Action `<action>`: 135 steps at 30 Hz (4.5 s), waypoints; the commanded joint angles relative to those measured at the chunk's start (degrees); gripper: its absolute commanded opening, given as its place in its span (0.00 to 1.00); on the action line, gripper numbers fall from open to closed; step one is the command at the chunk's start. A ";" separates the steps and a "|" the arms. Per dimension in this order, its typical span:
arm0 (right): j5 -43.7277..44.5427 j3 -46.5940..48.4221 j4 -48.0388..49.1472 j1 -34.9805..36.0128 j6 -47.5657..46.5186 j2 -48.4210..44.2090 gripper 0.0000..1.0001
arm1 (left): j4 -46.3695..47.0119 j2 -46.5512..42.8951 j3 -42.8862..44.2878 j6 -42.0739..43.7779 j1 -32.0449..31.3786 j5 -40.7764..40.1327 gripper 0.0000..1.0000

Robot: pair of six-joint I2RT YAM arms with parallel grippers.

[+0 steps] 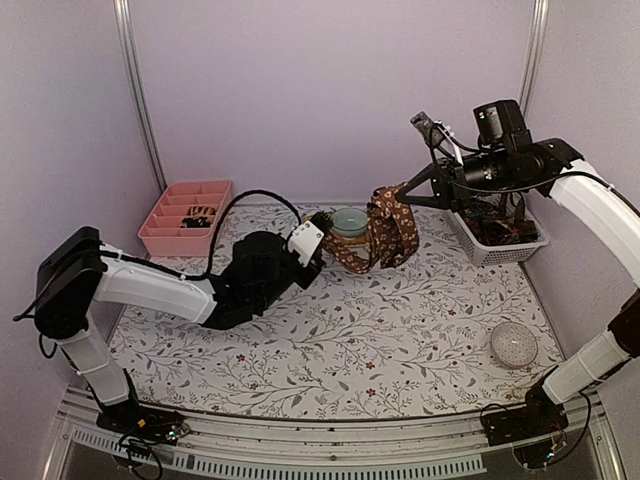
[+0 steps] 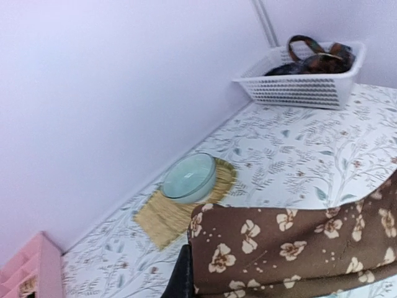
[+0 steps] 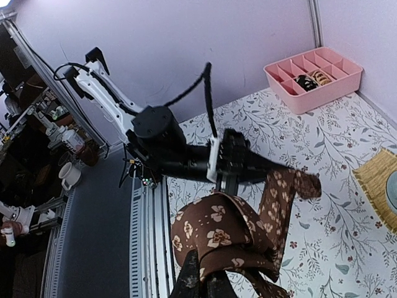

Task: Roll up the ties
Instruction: Pass from the right arm to the left, then flatten out the tie at the center of the board.

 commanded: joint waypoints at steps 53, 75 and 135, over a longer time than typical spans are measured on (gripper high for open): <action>58.22 -7.93 8.61 2.10 1.37 38.71 0.47 | -55.88 -10.18 -6.02 -27.34 7.36 -49.95 0.56; 75.86 -29.41 9.59 -9.66 -8.22 21.89 0.47 | -43.88 -16.75 -9.30 -25.27 7.34 -35.93 0.81; 46.55 -14.78 2.78 -0.41 -5.09 19.84 0.57 | -56.09 -2.07 -0.32 -31.44 28.94 7.75 0.37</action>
